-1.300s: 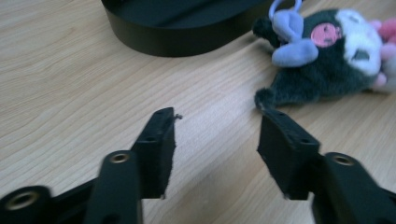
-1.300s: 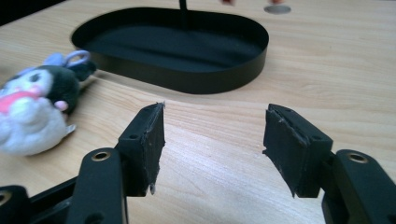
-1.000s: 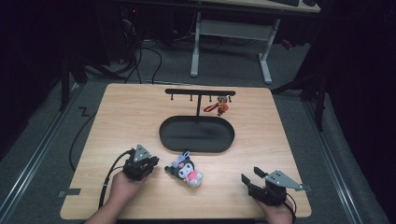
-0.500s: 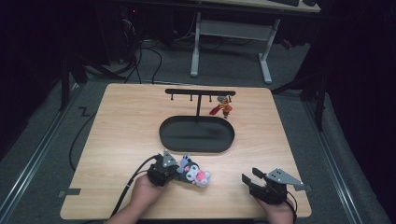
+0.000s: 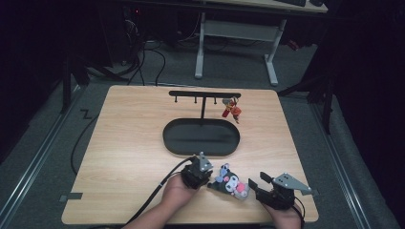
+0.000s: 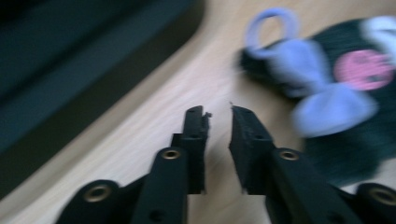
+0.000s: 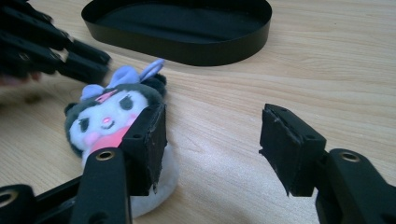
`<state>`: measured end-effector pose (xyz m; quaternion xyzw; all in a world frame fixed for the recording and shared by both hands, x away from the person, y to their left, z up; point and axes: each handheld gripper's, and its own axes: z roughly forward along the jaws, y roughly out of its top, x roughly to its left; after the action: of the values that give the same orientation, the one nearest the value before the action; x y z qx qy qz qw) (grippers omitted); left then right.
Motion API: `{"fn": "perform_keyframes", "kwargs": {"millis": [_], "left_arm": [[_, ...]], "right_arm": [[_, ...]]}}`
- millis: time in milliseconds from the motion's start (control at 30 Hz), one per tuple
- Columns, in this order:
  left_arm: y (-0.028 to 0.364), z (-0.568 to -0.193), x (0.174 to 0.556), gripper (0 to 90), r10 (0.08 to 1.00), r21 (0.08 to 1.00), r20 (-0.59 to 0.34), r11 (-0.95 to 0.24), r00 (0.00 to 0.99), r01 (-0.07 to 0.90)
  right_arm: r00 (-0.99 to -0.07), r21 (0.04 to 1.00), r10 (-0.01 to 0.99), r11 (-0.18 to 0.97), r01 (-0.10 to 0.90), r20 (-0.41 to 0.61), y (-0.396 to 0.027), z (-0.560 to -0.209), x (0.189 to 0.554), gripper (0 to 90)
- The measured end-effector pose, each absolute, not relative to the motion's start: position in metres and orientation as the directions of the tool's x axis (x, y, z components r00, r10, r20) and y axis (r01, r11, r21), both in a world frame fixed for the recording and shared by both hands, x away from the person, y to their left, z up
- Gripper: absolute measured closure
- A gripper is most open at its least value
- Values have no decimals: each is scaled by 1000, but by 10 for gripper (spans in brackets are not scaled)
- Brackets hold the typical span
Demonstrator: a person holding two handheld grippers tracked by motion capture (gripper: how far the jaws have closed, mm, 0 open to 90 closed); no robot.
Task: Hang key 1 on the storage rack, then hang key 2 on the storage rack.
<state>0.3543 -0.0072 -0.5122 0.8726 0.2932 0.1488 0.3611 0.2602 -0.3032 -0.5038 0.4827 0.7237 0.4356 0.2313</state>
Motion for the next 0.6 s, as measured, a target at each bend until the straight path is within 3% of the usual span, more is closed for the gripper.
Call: {"fn": "perform_keyframes", "kwargs": {"millis": [300,600], "left_arm": [[110,-499,362,457,759,753,51,-456,650,474],[175,-501,353,356,786,772,28,-410,618,486]], "right_arm": [[-419,855,906,164,492,67,-301,-504,261,360],[-384,845,921,153,512,66,-303,-508,264,311]]}}
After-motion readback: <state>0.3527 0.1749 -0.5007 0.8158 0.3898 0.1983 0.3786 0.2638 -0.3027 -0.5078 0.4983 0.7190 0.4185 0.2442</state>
